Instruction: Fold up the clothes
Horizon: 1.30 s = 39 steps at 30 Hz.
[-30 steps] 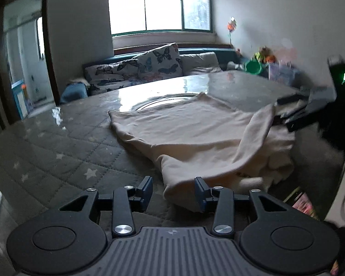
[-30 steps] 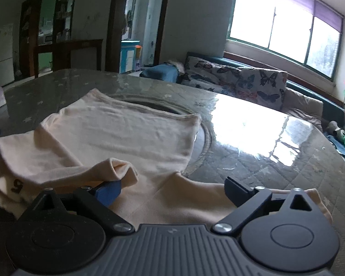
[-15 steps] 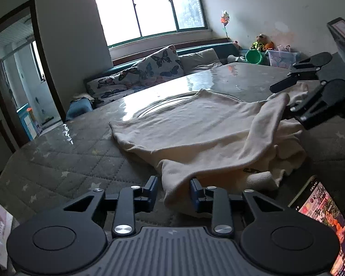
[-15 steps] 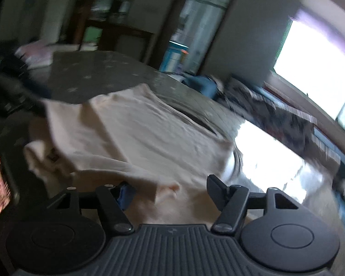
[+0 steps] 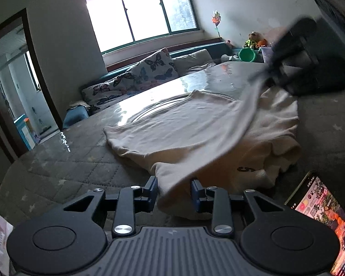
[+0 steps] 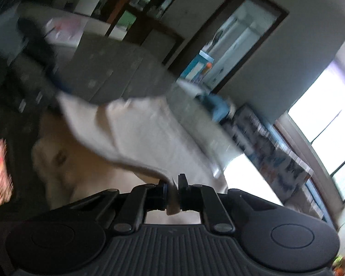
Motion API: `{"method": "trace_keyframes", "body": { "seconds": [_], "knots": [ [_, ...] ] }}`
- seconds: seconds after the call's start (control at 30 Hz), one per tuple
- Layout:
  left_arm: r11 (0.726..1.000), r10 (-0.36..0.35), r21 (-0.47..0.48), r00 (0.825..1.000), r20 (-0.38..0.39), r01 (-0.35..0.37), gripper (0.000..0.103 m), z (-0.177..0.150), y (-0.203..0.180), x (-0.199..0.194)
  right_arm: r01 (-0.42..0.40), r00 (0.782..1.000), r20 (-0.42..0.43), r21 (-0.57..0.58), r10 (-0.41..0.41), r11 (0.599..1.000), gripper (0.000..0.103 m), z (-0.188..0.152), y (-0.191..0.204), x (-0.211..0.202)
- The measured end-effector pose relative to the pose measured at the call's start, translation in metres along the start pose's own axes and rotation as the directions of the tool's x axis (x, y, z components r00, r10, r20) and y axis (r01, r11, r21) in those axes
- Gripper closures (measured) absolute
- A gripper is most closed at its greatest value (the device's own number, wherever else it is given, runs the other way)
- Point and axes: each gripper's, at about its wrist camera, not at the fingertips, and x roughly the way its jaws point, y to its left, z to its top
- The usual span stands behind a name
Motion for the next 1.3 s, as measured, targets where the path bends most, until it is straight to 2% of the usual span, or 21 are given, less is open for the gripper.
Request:
{"method": "trace_keyframes", "body": {
  "seconds": [0.1,0.17,0.27,0.4,0.5,0.6,0.67,0.77,0.9,1.03,1.1,1.2,1.3],
  "knots": [
    [1.0,0.008,-0.025,1.0,0.0,-0.008,0.066,0.0,0.0,0.001,0.03,0.997,0.075,-0.039,-0.027,0.999,0.095,0.029,-0.007,-0.001],
    [0.999,0.016,-0.042,1.0,0.005,-0.016,0.056,0.002,0.001,0.001,0.038,0.991,0.129,-0.072,-0.028,0.997,0.095,0.051,-0.008,0.0],
    [0.997,0.029,-0.071,0.999,0.022,-0.027,0.051,0.006,0.001,0.0,0.038,0.98,0.199,-0.141,-0.01,0.989,0.095,0.085,-0.002,0.003],
    [0.994,0.067,-0.093,0.997,0.025,-0.065,0.049,0.013,0.0,0.002,0.031,0.963,0.268,-0.211,0.027,0.977,0.095,0.121,0.01,0.007],
    [0.983,0.111,-0.146,0.994,0.003,-0.109,0.049,0.017,0.004,0.009,0.023,0.952,0.303,-0.232,0.049,0.972,0.095,0.143,0.017,0.013],
    [0.963,0.157,-0.219,0.987,-0.031,-0.159,0.049,0.018,0.015,0.014,0.017,0.948,0.313,-0.235,0.059,0.972,0.095,0.148,0.02,0.015],
    [0.946,0.185,-0.261,0.981,-0.06,-0.194,0.072,0.014,0.025,0.015,0.01,0.95,0.307,-0.233,0.063,0.972,0.096,0.146,0.02,0.017],
    [0.92,0.172,-0.339,0.98,-0.1,-0.196,0.084,0.006,0.039,0.014,0.005,0.957,0.283,-0.237,0.064,0.972,0.095,0.136,0.019,0.021],
    [0.905,0.197,-0.354,0.971,-0.138,-0.235,0.084,-0.002,0.039,0.01,-0.007,0.958,0.276,-0.24,0.075,0.971,0.095,0.129,0.024,0.024],
    [0.915,0.226,-0.302,0.961,-0.16,-0.266,0.081,-0.003,0.031,0.007,-0.02,0.952,0.294,-0.216,0.085,0.976,0.095,0.114,0.025,0.02],
    [0.927,0.226,-0.267,0.96,-0.164,-0.264,0.081,-0.004,0.028,0.005,-0.028,0.963,0.258,-0.206,0.082,0.978,0.095,0.098,0.025,0.021],
    [0.942,0.21,-0.229,0.962,-0.174,-0.247,0.079,-0.009,0.027,0.002,-0.062,0.984,0.152,-0.186,0.091,0.981,0.095,0.061,0.029,0.029],
    [0.953,0.191,-0.203,0.967,-0.169,-0.224,0.079,-0.015,0.028,-0.003,-0.092,0.993,0.054,-0.16,0.102,0.983,0.095,0.028,0.033,0.036]
  ]
}}
